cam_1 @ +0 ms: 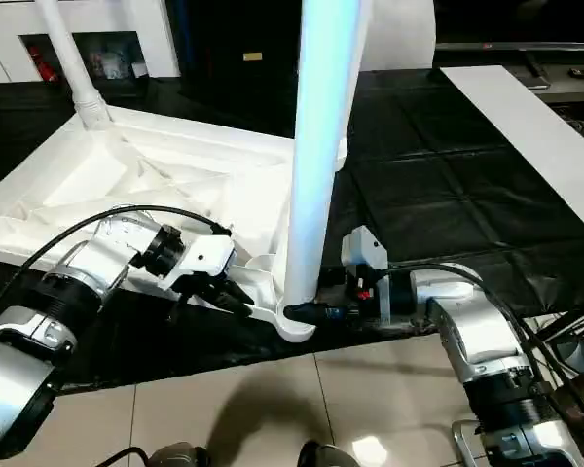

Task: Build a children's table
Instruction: Rotate leg to tighten

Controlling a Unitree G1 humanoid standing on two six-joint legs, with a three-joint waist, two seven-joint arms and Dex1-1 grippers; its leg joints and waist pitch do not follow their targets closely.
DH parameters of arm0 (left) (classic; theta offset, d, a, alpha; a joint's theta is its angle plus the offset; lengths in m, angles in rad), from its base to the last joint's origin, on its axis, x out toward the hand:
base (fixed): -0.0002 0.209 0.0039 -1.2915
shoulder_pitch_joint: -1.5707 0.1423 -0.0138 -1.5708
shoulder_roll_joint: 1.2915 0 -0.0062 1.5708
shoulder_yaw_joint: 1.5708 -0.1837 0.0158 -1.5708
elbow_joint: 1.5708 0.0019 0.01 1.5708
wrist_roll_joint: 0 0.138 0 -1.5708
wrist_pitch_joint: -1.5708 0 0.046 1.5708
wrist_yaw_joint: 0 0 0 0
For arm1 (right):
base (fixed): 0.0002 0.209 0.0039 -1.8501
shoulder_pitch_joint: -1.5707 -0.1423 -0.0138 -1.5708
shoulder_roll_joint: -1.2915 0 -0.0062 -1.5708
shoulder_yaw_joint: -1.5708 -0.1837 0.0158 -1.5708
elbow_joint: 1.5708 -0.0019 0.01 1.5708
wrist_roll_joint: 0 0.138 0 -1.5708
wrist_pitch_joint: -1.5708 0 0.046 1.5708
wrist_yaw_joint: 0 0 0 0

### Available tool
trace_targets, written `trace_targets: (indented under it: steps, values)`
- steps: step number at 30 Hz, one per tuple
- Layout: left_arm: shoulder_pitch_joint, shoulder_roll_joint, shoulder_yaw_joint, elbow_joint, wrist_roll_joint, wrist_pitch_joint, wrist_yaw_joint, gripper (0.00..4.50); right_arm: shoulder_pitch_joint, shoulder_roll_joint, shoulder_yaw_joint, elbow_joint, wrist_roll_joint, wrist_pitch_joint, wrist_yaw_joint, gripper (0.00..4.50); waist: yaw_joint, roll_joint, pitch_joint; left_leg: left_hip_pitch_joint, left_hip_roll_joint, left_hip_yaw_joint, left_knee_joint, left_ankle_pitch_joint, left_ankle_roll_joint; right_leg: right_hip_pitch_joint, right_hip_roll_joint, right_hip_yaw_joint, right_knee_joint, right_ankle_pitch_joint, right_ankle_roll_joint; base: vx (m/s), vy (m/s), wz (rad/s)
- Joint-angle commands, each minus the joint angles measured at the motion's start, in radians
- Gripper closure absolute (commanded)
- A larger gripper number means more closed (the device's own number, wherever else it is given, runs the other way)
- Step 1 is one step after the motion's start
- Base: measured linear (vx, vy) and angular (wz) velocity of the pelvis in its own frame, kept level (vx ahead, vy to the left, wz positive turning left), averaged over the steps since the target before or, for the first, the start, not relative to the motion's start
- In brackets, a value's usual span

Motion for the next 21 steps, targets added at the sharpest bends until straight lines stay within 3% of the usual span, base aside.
trace_targets:
  steps: [1, 7, 11, 12, 15, 18, 19, 21]
  values:
    - [-0.012, -0.005, -0.034, 0.007, 0.028, -0.026, -0.024, 4.50, -0.013, -0.007, 0.003, -0.001, 0.011, -0.006, 0.009, 2.34, -0.006, -0.005, -0.075, -0.003, 0.044, 0.002, -0.063, -0.059, 0.106, 0.075, -0.079, 0.064, -0.062, -0.264, -0.191, 0.000, 0.000, 0.00]
    - [-0.015, -0.002, -0.026, 0.023, 0.040, -0.023, 0.023, 4.50, 0.011, 0.011, -0.012, -0.036, 0.029, 0.033, -0.028, 2.53, -0.005, -0.002, -0.076, 0.000, 0.046, 0.002, -0.063, -0.061, 0.101, 0.073, -0.077, 0.064, -0.062, -0.248, -0.192, 0.000, 0.000, 0.00]
    - [-0.021, -0.033, 0.008, 0.030, 0.042, 0.068, 0.149, 4.50, 0.048, 0.087, -0.030, -0.068, 0.008, 0.080, -0.193, 2.53, -0.007, 0.000, -0.072, 0.004, 0.045, 0.002, -0.069, -0.101, 0.069, 0.069, -0.080, 0.063, -0.073, -0.334, -0.167, 0.000, 0.000, 0.00]
    - [-0.029, -0.064, 0.033, 0.035, 0.038, 0.143, 0.241, 4.50, 0.064, 0.151, -0.038, -0.075, -0.016, 0.104, -0.315, 2.53, -0.011, 0.001, -0.071, 0.007, 0.043, 0.001, -0.071, -0.124, 0.050, 0.068, -0.080, 0.061, -0.079, -0.386, -0.152, 0.000, 0.000, 0.00]
    - [-0.035, -0.112, 0.068, 0.028, 0.019, 0.232, 0.339, 4.50, 0.070, 0.225, -0.044, -0.071, -0.040, 0.131, -0.439, 2.54, -0.018, -0.002, -0.066, 0.008, 0.035, 0.000, -0.073, -0.146, 0.026, 0.067, -0.078, 0.057, -0.093, -0.493, -0.108, 0.000, 0.000, 0.00]
    - [-0.038, -0.175, 0.099, 0.010, -0.001, 0.311, 0.449, 4.50, 0.055, 0.327, -0.058, -0.047, -0.048, 0.165, -0.580, 2.54, -0.042, -0.001, -0.061, 0.007, 0.031, -0.006, -0.075, -0.204, 0.018, 0.065, -0.078, 0.047, -0.109, -0.574, -0.077, 0.000, 0.000, 0.00]
    - [-0.038, -0.182, 0.102, 0.008, -0.003, 0.318, 0.463, 4.50, 0.053, 0.340, -0.060, -0.043, -0.049, 0.167, -0.597, 2.54, -0.045, -0.002, -0.061, 0.006, 0.028, -0.008, -0.075, -0.209, 0.020, 0.068, -0.078, 0.046, -0.113, -0.586, -0.066, 0.000, 0.000, 0.00]
    - [-0.056, -0.245, 0.134, 0.015, -0.006, 0.351, 0.599, 4.50, -0.008, 0.452, -0.077, 0.023, -0.097, 0.180, -0.782, 2.54, -0.062, 0.003, -0.064, 0.005, 0.029, -0.009, -0.074, -0.210, 0.024, 0.065, -0.078, 0.046, -0.112, -0.570, -0.074, 0.000, 0.000, 0.00]
